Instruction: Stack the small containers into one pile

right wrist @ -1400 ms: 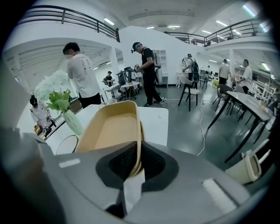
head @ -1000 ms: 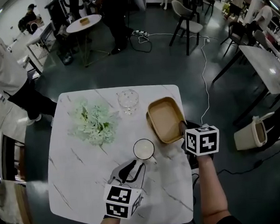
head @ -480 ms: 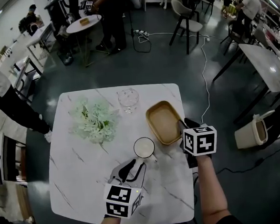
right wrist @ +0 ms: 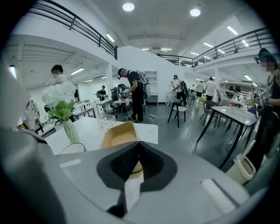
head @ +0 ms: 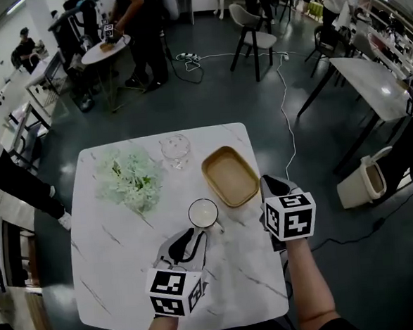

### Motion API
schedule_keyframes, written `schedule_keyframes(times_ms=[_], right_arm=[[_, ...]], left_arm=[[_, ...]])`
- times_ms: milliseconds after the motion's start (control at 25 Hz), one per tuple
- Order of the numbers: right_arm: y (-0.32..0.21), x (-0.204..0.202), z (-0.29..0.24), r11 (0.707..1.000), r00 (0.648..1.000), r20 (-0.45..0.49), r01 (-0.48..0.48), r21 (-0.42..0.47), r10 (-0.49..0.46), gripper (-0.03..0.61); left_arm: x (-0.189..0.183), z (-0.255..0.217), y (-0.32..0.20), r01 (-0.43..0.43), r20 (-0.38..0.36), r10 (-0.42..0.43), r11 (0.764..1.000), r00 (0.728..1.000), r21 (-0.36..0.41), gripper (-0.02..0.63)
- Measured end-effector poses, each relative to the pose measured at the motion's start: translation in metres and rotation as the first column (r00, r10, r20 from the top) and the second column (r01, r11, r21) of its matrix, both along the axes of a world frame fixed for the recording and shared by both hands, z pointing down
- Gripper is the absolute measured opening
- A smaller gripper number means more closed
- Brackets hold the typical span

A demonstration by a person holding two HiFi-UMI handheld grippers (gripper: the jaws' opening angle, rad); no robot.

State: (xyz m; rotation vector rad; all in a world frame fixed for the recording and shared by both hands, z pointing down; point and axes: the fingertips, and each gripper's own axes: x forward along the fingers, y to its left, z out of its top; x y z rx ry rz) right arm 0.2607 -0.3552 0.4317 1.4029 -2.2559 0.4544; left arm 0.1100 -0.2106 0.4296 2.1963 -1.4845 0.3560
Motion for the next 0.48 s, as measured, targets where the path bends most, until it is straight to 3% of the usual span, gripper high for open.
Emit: schedule_keyframes(times_ms=[160, 480], right_arm=[[0.024, -0.006, -0.018, 0.999, 0.999, 0.042, 0.032, 0.044, -0.034, 0.0], [0.076, -0.025, -0.053, 0.993, 0.994, 0.085, 0.06, 0.097, -0.068, 0.0]], left_arm=[[-0.001, -0.011, 0.006, -0.01, -0.064, 0.013, 0.999, 0.998, 0.035, -0.003], [-0.011, -0.028, 0.024, -0.017, -0.076, 0.023, 0.997, 0.997, 0.078, -0.005]])
